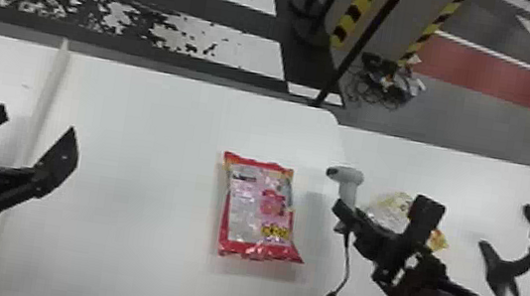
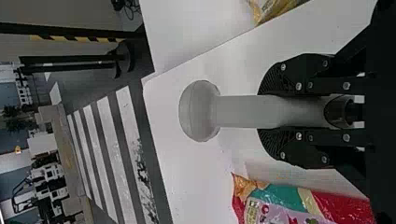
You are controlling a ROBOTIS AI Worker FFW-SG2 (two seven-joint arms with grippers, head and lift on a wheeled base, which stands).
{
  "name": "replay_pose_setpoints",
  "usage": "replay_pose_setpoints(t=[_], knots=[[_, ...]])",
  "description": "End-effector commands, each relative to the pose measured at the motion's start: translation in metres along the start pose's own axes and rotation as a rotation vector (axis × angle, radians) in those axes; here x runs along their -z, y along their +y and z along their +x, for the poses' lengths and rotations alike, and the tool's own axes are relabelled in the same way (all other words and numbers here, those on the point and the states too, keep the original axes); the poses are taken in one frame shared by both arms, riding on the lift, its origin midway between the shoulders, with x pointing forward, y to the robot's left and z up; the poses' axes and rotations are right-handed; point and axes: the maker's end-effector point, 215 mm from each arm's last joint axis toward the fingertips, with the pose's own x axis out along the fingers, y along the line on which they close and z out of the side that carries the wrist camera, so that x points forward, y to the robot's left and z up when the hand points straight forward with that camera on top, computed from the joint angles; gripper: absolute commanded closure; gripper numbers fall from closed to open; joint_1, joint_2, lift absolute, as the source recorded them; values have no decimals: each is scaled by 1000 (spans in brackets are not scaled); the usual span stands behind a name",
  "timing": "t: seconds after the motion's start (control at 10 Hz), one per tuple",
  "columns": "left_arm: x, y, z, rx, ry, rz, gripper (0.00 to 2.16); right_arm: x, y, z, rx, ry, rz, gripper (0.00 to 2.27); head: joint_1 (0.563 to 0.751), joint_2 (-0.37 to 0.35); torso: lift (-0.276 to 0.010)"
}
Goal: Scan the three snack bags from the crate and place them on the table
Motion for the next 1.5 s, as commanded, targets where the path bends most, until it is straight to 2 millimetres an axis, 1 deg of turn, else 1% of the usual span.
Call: replay_pose_setpoints(t=[0.0,0.2,0.3,0.4,0.5,0.7,0.8,0.9,1.0,1.1,1.2,1.3,1.4], knots=[[1,-5,4,11,1,-3,26,11,-18,5,31,32,-7,2243,695,-350,-62],[1,-9,7,21,-1,-4,26,17,-31,10,56,38,-25,2243,695,-350,-62],[2,-11,8,25,2,-4,26,20,-34,11,54,38,-26,2233,695,-350,-62],[3,-12,9,29,4,-5,26,21,-34,11,51,42,-22,1956,695,-350,-62],[3,-14,9,32,3,-5,26,24,-35,11,51,47,-22,1878,695,-350,-62],[3,-15,10,35,4,-5,26,27,-33,12,40,53,-28,1541,695,-350,-62],[3,-16,10,37,3,-4,26,28,-30,12,27,56,-26,940,695,-350,-62],[2,-17,10,38,2,-4,26,26,-26,12,13,52,-26,-2,695,-350,-62],[2,-18,11,40,0,-4,26,22,-23,9,7,43,-32,-2,695,-350,-62],[1,-18,11,40,-1,-3,26,14,-18,3,-2,22,-46,53,695,-350,-62],[1,-18,11,40,-1,-4,26,1,-11,-10,-17,-13,-48,60,695,-350,-62],[-1,-19,11,41,-4,-3,26,-7,8,-23,-78,-14,-13,60,695,-350,-62],[-2,-19,11,41,-6,-1,26,1,31,-31,-158,53,43,63,695,-350,-62]])
